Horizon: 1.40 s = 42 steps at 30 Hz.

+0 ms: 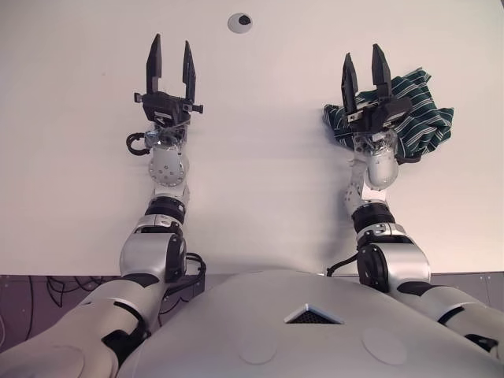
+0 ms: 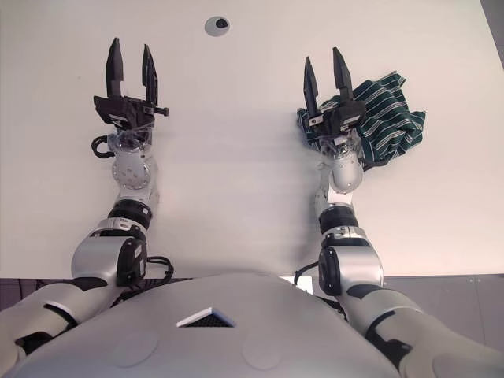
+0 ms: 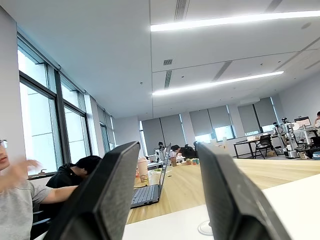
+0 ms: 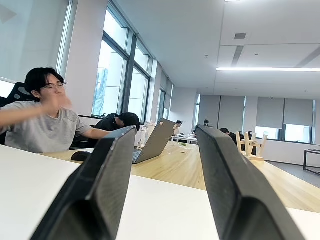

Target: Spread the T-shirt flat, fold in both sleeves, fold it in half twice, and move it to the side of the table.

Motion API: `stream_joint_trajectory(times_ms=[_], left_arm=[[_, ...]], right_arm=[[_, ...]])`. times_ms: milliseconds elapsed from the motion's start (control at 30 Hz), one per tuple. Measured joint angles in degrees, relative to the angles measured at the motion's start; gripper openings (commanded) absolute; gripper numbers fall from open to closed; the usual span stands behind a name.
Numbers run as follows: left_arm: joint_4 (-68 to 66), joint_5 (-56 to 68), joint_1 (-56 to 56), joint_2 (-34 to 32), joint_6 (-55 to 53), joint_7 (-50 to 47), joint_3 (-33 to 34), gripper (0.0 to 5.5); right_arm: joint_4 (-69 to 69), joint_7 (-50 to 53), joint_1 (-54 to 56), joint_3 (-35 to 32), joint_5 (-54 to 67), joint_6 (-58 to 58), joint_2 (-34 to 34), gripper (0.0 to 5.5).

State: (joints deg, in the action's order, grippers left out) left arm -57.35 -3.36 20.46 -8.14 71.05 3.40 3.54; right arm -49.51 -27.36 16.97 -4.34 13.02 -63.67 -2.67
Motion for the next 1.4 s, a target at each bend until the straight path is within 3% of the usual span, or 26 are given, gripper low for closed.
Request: stream_joint_trajectory(times_ms=[1133,1267,1400], left_arm=[[0.1,0.0,0.0,0.3,0.0,0.5,0.0,2.07],[0.6,0.0,1.2,1.0,0.2,0.5,0.0,2.07],[1.8,0.0,0.9,1.3,0.3,0.5,0.0,2.07]], right_arm=[[1.1,-0.9,-0.5,0.0,0.8,0.8,0.0,2.19],[22.7,-2.3,-12.8,2.7,3.4,15.2,-2.1,2.19],[42.2,-1.7,-24.9,-3.4,-0.3,31.5,-14.6,2.19]])
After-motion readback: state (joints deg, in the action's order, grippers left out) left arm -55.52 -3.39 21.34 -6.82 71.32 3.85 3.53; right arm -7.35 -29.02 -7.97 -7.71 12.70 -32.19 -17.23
